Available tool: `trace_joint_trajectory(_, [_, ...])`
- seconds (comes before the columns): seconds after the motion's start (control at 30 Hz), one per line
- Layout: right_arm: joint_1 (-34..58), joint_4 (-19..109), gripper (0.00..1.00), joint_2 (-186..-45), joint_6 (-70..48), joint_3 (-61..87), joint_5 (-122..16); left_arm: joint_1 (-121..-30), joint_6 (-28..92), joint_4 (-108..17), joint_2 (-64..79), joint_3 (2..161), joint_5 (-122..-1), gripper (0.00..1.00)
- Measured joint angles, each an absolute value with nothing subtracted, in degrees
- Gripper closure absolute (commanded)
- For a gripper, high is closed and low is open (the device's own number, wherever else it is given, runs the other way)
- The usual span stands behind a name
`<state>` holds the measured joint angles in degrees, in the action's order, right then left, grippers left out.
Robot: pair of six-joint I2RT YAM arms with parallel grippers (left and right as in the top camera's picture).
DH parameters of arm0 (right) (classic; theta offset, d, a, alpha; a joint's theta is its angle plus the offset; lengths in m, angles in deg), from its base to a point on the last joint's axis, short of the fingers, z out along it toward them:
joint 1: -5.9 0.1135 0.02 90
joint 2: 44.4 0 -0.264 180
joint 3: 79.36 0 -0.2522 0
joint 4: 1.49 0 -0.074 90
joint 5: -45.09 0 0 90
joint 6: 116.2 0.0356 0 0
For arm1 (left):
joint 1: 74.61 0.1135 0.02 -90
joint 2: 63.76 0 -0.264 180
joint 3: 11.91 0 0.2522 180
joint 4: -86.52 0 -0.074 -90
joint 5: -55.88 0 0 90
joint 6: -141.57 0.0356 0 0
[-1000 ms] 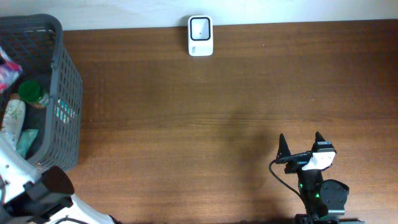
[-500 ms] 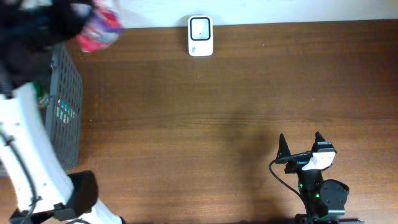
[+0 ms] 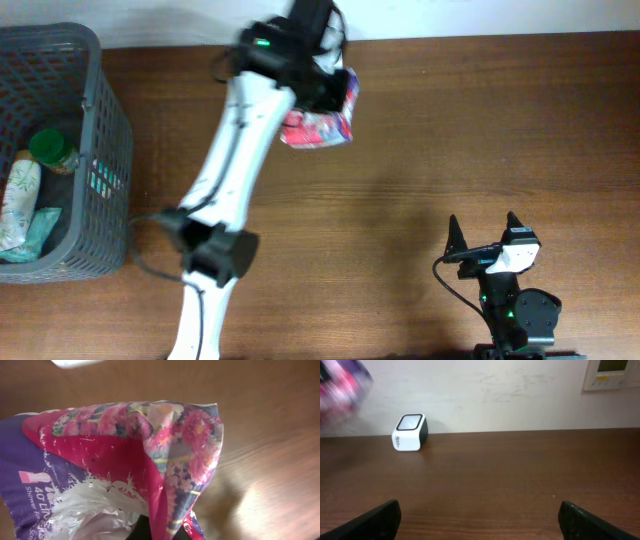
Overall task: Scan the item barcode
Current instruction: 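Lift the pink-purple pack out and set it on the table center, then open the left gripper and withdraw it toward the basket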
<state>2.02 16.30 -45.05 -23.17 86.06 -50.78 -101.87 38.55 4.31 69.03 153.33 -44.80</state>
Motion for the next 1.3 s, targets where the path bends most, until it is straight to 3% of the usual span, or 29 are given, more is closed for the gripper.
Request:
trace_joint_trajectory(0.07, [2.02,16.3,0.01,-45.03,-23.17,86.06,-50.78,-103.99,38.53,4.51,74.67,153.26,-44.54,1.0])
trace_joint_trajectory(0.1, [2.02,16.3,0.01,-45.05,-23.17,86.06,-50.78,-105.02,38.49,5.01,77.42,153.17,-44.54,0.94])
trace_joint_trajectory(0.13, [2.02,16.3,0.01,-45.05,-23.17,86.06,-50.78,-105.68,38.31,5.3,79.3,153.13,-44.54,0.72])
trace_joint_trajectory(0.2, [2.02,16.3,0.01,-45.05,-23.2,86.06,-50.78,-106.44,38.01,5.82,81.31,153.02,-44.32,0.51])
trace_joint_trajectory(0.23, [2.02,16.3,0.01,-45.03,-23.17,86.06,-50.78,-106.81,37.72,6.08,82.14,153.02,-44.25,0.22])
trace_joint_trajectory(0.27, [2.02,16.3,0.01,-45.03,-23.2,86.06,-50.78,-107.03,37.35,6.15,82.56,153.02,-44.14,0.09])
trace_joint_trajectory(0.33, [2.02,16.3,0.01,-45.03,-23.15,86.06,-50.78,-107.14,37.18,6.13,82.62,153.13,-44.14,0.05])
trace_joint_trajectory(0.5, [2.02,16.3,0.02,-45.03,-23.2,86.06,-50.78,-105.26,37.2,10.72,82.51,159.25,-44.16,0.2])
trace_joint_trajectory(0.63, [2.02,16.3,0.01,-45.05,-23.15,86.06,-50.75,-97.83,38.51,16.6,78.93,167.18,-43.6,0.46])
trace_joint_trajectory(0.67, [2.02,16.3,0.01,-45.03,-23.2,86.06,-50.78,-95.19,38.84,16.71,76.57,167.84,-43.25,0.6])
trace_joint_trajectory(0.8, [2.02,16.3,0.01,-45.05,-23.17,86.06,-50.75,-89.66,40.06,16.77,69.75,168.69,-42.37,0.86])
trace_joint_trajectory(0.83, [2.02,16.3,0.01,-45.03,-23.2,86.06,-50.78,-88.87,40.43,16.79,68.09,168.74,-42.31,0.89])
trace_joint_trajectory(0.87, [2.02,16.3,0.01,-45.05,-23.15,86.06,-50.78,-88.41,40.65,16.81,66.97,168.76,-42.24,0.98])
trace_joint_trajectory(1.07, [2.02,16.33,0.01,-45.03,-23.22,86.06,-50.78,-87.75,42.42,16.68,55.72,155.6,-40.71,1.0])
trace_joint_trajectory(1.3, [2.02,16.3,0.01,-45.03,-23.17,86.06,-50.78,-86.16,39.73,17.01,42.71,127.01,-25.63,1.0])
